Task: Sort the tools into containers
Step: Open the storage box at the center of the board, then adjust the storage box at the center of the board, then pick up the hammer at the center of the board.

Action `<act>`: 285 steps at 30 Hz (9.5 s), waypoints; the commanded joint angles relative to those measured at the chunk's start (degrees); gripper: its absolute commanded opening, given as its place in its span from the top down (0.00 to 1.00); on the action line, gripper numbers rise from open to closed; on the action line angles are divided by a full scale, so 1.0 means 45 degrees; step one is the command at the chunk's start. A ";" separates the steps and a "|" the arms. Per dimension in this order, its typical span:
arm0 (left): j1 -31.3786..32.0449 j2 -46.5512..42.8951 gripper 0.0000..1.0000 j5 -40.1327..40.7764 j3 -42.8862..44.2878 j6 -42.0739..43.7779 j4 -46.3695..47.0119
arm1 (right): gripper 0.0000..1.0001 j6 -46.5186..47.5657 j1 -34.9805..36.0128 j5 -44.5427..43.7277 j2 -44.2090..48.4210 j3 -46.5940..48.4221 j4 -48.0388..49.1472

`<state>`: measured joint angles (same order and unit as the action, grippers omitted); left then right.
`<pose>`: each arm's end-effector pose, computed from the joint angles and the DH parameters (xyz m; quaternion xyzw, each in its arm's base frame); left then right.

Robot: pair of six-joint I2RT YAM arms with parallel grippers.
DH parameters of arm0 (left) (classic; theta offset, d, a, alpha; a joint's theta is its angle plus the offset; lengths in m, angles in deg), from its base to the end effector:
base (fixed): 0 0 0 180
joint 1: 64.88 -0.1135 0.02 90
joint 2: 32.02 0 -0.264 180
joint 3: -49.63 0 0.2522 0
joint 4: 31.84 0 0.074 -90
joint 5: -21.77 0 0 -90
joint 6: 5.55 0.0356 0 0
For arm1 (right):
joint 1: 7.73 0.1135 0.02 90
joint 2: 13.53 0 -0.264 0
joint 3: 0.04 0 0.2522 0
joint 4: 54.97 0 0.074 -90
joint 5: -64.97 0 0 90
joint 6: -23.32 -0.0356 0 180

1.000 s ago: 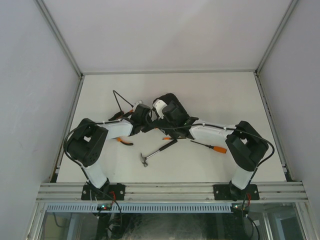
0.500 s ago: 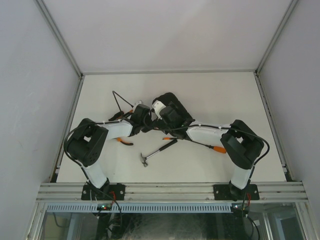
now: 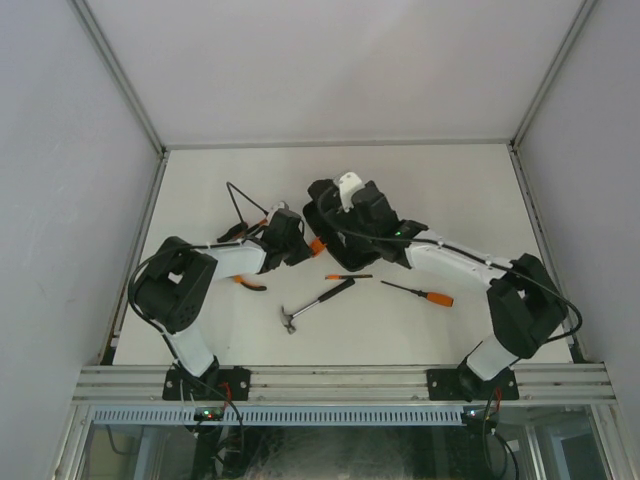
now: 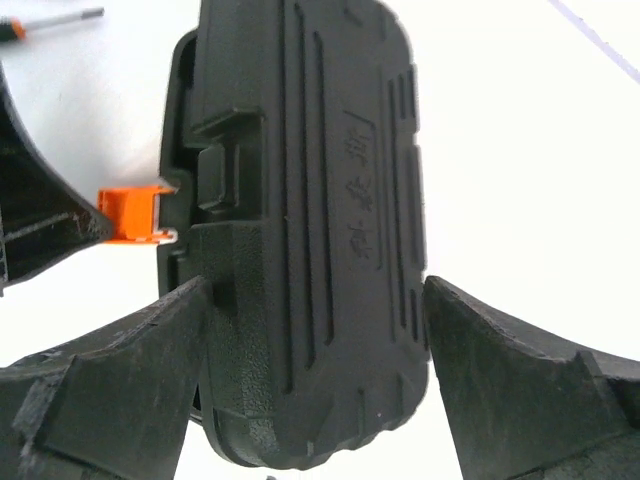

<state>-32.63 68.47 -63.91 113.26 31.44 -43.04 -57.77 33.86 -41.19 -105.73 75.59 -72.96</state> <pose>0.2915 -0.1808 0.1404 -0.1814 0.9154 -0.2163 0.2870 0.2765 0.2322 0.2440 -0.3147 0.8206 0.0102 0.4769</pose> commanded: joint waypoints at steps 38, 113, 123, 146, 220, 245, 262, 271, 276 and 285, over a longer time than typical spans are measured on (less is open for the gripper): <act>0.0060 0.0665 0.88 0.0305 0.0938 0.1598 -0.3212 | 0.37 -0.8728 -0.9849 1.0462 0.0515 -0.1967 0.2942; -0.5507 -0.9167 0.00 -0.4096 1.1031 0.1307 -0.9216 | 0.53 -0.1755 -0.4026 0.4636 -0.4737 0.5245 -0.4140; -0.6491 -0.9566 0.00 -0.5332 1.0691 0.0754 -0.8599 | 0.57 -0.1691 -0.4025 0.4483 -0.5710 0.6052 -0.4680; -0.7225 -1.0622 0.00 -0.5226 0.9669 0.0381 -0.7470 | 0.88 -0.2554 -0.4182 0.3511 -0.7429 0.7646 -0.7087; -0.7410 -1.2111 0.00 -0.5093 0.3602 0.2715 -0.8676 | 0.59 -0.5007 -0.4142 0.2558 -0.3845 0.4651 -0.5955; -0.7414 -1.2205 0.00 -0.4914 0.1493 0.3050 -0.8900 | 0.79 -0.4695 -0.4255 0.2840 -0.5515 0.5582 -0.6134; -0.7408 -1.1664 0.00 -0.4161 0.0714 0.3960 -0.8433 | 0.48 -0.3979 -0.4372 0.4357 -0.2308 0.6411 -0.6079; -0.7431 -1.0661 0.00 -0.3593 0.1063 0.3988 -0.7826 | 0.43 -0.1069 -0.2677 0.3524 0.1176 0.3167 -0.3956; -0.7498 -1.0123 0.00 -0.3994 0.1221 0.3832 -0.7262 | 0.43 -0.0104 -0.1168 0.3065 0.1914 0.2063 -0.2946; -0.7639 -0.9940 0.00 -0.3905 0.1360 0.3973 -0.7219 | 0.43 0.0245 -0.0811 0.7274 0.1505 0.1364 -0.2590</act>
<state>-66.33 24.14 -81.03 117.26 48.09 -78.01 -58.38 29.88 -16.86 -98.76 80.92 -88.21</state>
